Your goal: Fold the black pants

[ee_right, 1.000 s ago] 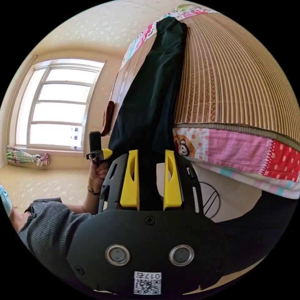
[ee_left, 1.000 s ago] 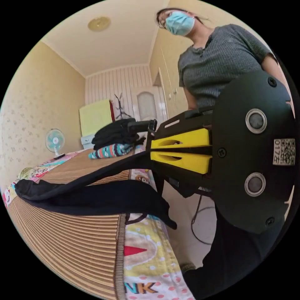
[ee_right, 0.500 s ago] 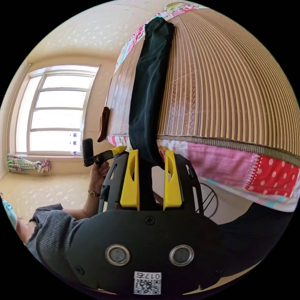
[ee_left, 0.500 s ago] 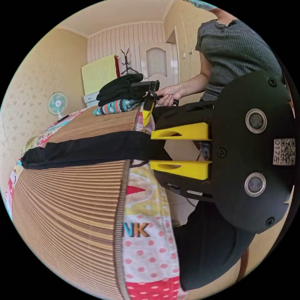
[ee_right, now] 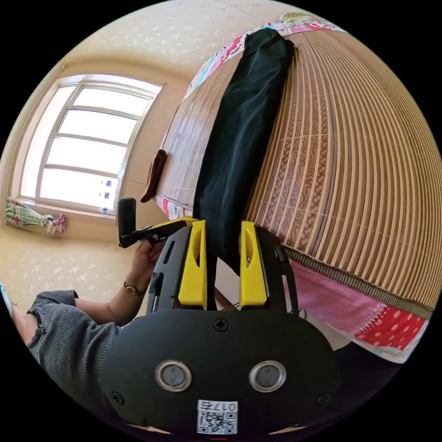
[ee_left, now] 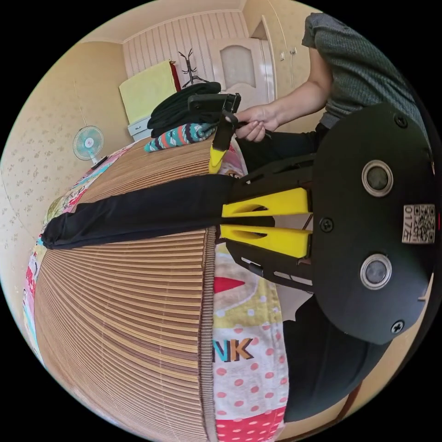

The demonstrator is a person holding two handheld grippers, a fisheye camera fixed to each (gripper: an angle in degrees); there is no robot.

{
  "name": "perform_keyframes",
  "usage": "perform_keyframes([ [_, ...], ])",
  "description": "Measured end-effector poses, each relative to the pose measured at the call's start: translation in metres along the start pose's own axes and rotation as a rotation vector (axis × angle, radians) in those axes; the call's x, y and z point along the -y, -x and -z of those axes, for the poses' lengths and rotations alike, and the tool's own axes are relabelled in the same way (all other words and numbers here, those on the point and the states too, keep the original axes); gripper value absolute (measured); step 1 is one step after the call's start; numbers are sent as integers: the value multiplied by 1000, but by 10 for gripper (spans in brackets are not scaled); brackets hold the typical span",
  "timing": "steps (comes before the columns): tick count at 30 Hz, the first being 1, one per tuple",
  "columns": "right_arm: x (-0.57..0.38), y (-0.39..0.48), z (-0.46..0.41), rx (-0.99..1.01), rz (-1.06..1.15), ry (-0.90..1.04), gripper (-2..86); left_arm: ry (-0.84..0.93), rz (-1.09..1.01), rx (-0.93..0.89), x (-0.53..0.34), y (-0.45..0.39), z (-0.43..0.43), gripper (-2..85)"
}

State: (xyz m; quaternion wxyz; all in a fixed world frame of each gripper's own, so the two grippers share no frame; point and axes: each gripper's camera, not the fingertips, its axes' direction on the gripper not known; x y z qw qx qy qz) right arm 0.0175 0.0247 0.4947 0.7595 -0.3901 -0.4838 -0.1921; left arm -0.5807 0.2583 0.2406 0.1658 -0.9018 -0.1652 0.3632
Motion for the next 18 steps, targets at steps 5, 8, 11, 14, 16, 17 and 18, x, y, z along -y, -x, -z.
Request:
perform_keyframes([
  [5, -7, -1, 1, -19, 28, 54, 42, 58, -45, 0, -1, -13, -3, 33],
  [8, -38, -11, 4, 4, -24, 112, 38, 150, -136, 52, -22, -37, -17, 32],
  [11, -75, -19, 7, 37, -23, 131, 41, 247, -157, 56, -47, -51, -32, 37],
  [14, -91, -43, 28, 149, -87, 72, 57, 234, -84, -44, -55, -45, -24, 54],
  [16, -87, -60, 48, 227, -104, -9, 70, 105, -57, -175, -41, -40, 2, 84],
  [17, -80, -71, 61, 247, -108, -53, 75, 70, -56, -198, -35, -38, 9, 86],
  [18, -75, -76, 66, 246, -110, -68, 77, 24, -74, -228, -20, -38, 17, 93],
])
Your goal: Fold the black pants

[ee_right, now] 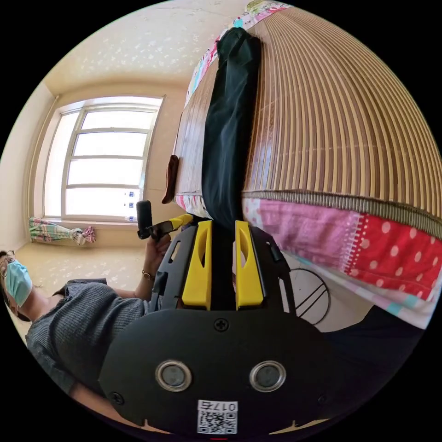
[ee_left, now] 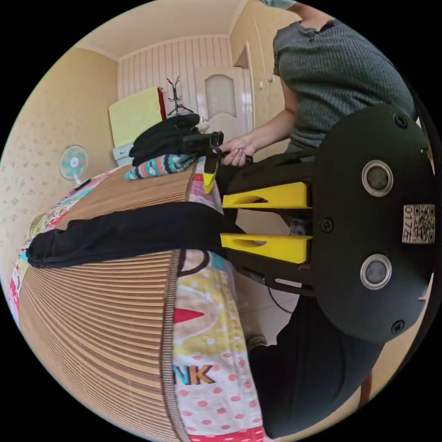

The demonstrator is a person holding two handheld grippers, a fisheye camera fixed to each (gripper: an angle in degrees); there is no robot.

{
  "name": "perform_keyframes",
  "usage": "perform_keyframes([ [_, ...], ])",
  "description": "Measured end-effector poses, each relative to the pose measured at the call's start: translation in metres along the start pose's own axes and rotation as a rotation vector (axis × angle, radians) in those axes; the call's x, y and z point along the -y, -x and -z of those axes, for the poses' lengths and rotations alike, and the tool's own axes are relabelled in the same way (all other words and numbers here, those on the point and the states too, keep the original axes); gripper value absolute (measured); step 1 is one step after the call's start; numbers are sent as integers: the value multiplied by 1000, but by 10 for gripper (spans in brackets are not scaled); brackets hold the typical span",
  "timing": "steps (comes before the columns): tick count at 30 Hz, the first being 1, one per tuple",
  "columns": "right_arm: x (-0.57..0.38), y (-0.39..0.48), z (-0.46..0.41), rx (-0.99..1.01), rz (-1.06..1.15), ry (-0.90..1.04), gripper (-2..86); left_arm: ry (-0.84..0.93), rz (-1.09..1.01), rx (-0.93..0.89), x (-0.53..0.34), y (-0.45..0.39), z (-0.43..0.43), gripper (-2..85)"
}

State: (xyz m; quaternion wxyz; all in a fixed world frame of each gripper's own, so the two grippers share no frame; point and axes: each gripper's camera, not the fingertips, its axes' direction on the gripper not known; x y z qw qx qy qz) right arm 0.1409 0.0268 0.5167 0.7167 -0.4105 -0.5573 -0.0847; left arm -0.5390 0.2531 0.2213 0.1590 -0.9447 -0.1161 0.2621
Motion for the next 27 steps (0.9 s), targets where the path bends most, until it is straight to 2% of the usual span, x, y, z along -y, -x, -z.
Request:
perform_keyframes([
  [3, 38, -16, 15, -45, 1, -13, 86, 18, -8, 70, 48, 6, -1, 118],
  [4, 53, -21, 18, -40, 8, -30, 93, 11, 15, 107, 66, 10, -4, 150],
  [7, 88, -35, 18, 7, -3, -46, 111, -32, 39, 76, 102, 20, -12, 175],
  [15, 138, -62, -9, 76, -42, -60, 97, -70, 108, 3, 154, 36, -34, 118],
  [18, 130, -66, -16, 42, -53, -43, 64, -83, 157, -35, 143, 41, -33, 64],
  [19, 120, -67, -9, 107, -24, -68, 50, -106, 138, -96, 133, 38, -27, 40],
  [23, 71, -56, 23, 403, 128, -123, 32, -192, 38, -342, 97, 16, -1, 35],
  [27, 24, -7, 52, 370, 318, -118, 26, -227, -142, -379, 53, -52, 31, 46],
])
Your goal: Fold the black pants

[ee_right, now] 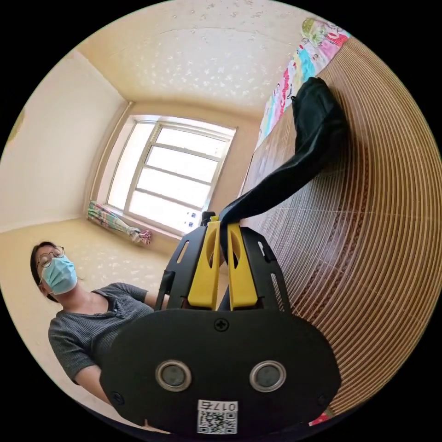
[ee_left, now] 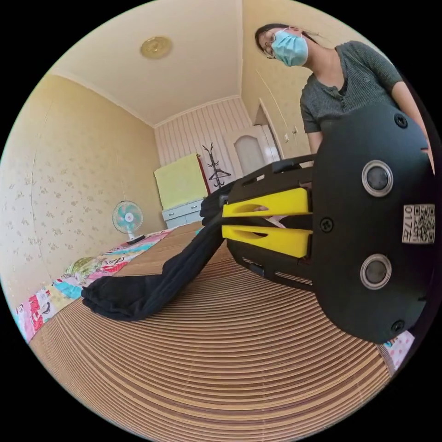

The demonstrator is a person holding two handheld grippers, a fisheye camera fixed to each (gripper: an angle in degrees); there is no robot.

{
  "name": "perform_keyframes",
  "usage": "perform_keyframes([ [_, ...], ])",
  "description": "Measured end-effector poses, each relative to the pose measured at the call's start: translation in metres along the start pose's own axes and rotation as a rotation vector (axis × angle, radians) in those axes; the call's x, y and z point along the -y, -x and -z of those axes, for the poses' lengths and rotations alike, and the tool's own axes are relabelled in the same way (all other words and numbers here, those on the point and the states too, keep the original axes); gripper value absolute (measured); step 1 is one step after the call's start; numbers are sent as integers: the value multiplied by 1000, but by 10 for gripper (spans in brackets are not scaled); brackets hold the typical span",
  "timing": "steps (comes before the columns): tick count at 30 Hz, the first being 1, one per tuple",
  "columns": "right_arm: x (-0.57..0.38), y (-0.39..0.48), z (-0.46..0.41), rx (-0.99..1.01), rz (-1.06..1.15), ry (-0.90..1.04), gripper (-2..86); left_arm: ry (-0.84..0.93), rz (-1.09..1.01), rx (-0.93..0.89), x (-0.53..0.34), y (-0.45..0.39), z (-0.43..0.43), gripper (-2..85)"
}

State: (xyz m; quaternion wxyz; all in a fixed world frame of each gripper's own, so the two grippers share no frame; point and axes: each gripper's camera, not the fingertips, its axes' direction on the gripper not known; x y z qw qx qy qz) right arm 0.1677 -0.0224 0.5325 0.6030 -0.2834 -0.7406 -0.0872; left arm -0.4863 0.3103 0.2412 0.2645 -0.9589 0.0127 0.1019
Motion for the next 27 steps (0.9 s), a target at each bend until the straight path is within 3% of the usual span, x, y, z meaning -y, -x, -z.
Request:
perform_keyframes([
  [11, -46, 279, 30, -2, 629, -31, 20, -218, -606, -45, -56, -277, 38, 37],
  [16, -70, 361, 32, -98, 718, -128, 19, -347, -832, 3, -89, -377, 45, 35],
  [19, -72, 364, 28, -174, 749, -183, 18, -415, -832, 72, -92, -386, 38, 29],
  [27, 30, 257, 15, -309, 434, -205, 18, -308, -504, 223, 19, -290, -2, 33],
])
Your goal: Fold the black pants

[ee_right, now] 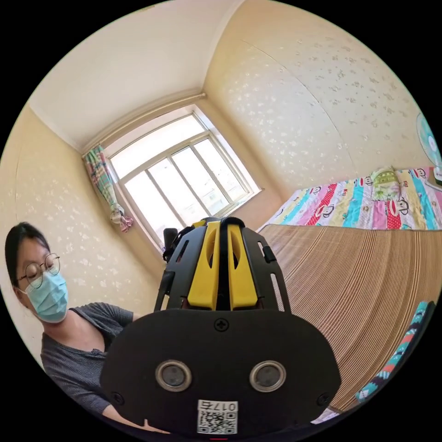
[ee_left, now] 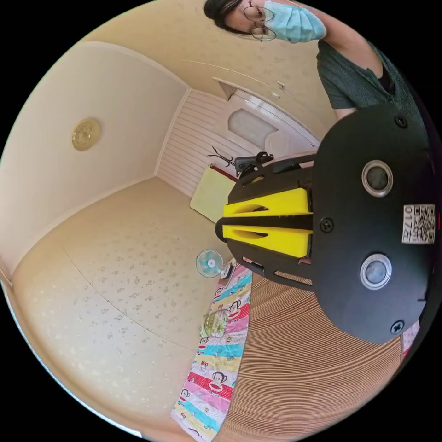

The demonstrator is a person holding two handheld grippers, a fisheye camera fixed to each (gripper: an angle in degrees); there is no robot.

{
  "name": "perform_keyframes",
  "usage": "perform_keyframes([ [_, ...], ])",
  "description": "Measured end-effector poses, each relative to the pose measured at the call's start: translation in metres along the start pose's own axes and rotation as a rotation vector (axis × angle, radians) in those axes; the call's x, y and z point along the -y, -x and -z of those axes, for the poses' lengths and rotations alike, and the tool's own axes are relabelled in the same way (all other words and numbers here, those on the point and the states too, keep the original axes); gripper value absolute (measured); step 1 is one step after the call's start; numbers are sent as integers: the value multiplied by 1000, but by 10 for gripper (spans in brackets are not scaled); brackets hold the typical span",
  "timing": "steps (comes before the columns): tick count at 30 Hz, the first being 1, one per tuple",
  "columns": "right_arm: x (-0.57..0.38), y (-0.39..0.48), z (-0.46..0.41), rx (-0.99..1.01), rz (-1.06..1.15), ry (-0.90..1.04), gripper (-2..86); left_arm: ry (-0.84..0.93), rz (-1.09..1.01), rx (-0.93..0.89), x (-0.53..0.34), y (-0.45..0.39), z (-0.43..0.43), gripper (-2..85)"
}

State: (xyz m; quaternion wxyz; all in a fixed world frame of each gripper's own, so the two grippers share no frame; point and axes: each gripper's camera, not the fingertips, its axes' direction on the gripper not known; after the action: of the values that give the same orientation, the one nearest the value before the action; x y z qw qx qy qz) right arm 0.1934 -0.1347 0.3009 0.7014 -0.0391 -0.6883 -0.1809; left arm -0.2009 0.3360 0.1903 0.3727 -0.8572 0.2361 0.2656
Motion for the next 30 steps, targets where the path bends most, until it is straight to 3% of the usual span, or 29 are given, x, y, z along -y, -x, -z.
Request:
perform_keyframes([
  [5, -2, -55, -48, -135, -20, 96, 18, 109, 71, 22, -3, 74, -31, 35],
  [9, -89, -93, -76, -164, -88, 250, 20, 334, 99, 124, -90, 122, -42, 43],
  [13, -233, -154, -77, -157, -388, 389, 22, 555, 386, 105, -226, 182, -38, 60],
  [16, -308, -177, -52, -93, -646, 406, 22, 495, 605, 104, -281, 210, -8, 108],
  [21, -324, -178, -22, -69, -728, 382, 46, 307, 695, 77, -255, 242, 8, 202],
  [23, -307, -185, -23, -9, -723, 348, 77, 340, 663, 106, -230, 254, -7, 227],
  [26, -285, -199, -36, 125, -730, 302, 123, 527, 690, 105, -206, 281, -51, 237],
  [28, -278, -205, -44, 171, -751, 281, 153, 657, 762, 87, -205, 292, -76, 202],
  [30, -277, -212, -53, 228, -771, 261, 196, 650, 773, 106, -205, 289, -74, 171],
])
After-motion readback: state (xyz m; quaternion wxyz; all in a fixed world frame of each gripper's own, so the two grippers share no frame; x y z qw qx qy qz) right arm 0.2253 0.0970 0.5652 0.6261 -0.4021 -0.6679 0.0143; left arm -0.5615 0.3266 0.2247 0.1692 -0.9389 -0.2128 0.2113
